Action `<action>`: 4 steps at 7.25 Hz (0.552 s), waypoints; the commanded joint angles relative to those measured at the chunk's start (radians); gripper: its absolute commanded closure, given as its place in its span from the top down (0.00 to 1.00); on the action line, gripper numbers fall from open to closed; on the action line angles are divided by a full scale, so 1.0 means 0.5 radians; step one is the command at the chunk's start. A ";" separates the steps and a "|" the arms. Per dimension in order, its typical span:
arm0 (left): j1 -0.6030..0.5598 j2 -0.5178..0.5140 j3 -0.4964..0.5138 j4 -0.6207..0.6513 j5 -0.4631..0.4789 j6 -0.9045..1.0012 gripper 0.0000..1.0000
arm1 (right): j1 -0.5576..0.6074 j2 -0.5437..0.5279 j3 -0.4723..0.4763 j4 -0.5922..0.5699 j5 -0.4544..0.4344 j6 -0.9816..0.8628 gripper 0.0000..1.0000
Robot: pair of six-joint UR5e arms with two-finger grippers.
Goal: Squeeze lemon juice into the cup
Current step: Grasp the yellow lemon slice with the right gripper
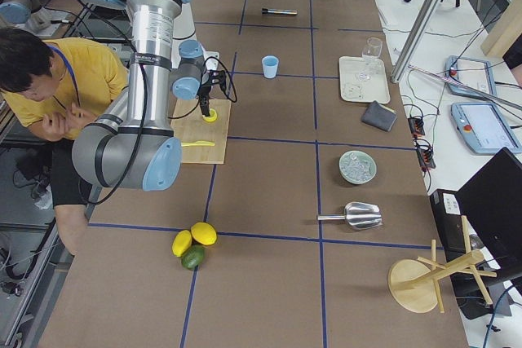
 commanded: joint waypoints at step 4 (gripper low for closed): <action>0.000 0.000 0.004 0.000 -0.019 0.004 1.00 | 0.022 0.132 -0.142 -0.027 -0.031 0.001 0.94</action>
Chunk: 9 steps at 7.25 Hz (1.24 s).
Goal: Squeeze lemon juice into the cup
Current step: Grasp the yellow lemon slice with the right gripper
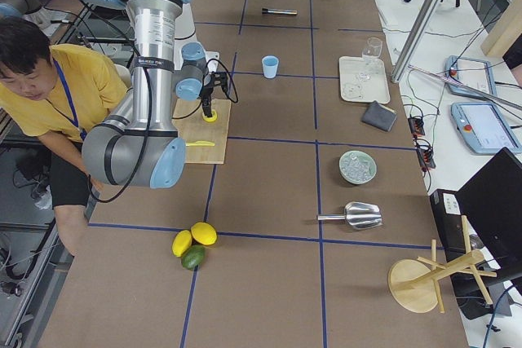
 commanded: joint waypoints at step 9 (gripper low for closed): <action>0.000 0.000 0.018 -0.003 -0.080 0.001 1.00 | 0.054 -0.013 -0.010 -0.009 -0.006 -0.002 0.38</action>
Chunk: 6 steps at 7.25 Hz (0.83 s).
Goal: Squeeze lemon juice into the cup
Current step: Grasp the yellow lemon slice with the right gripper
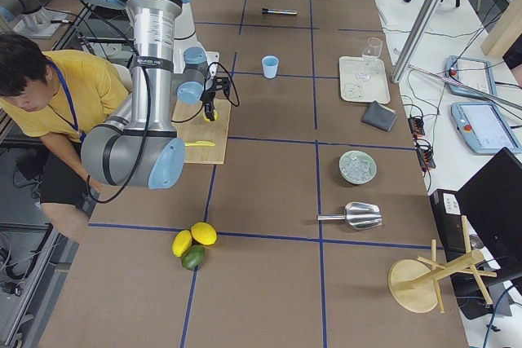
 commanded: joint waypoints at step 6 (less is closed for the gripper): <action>0.000 0.000 0.000 0.000 -0.007 0.000 1.00 | 0.050 -0.088 0.198 0.000 0.010 -0.001 0.41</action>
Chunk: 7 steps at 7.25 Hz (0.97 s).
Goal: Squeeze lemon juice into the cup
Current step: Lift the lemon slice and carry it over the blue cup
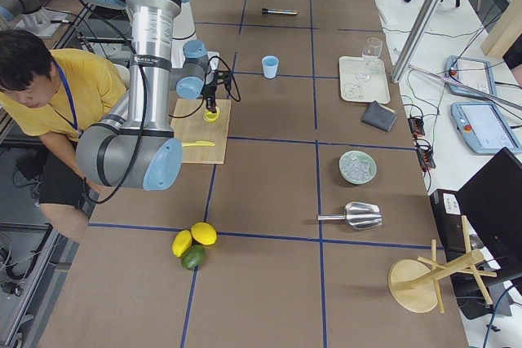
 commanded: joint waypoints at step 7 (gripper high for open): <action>0.000 0.000 0.001 0.000 -0.021 0.001 1.00 | 0.475 0.748 -0.062 -0.406 0.239 -0.003 0.42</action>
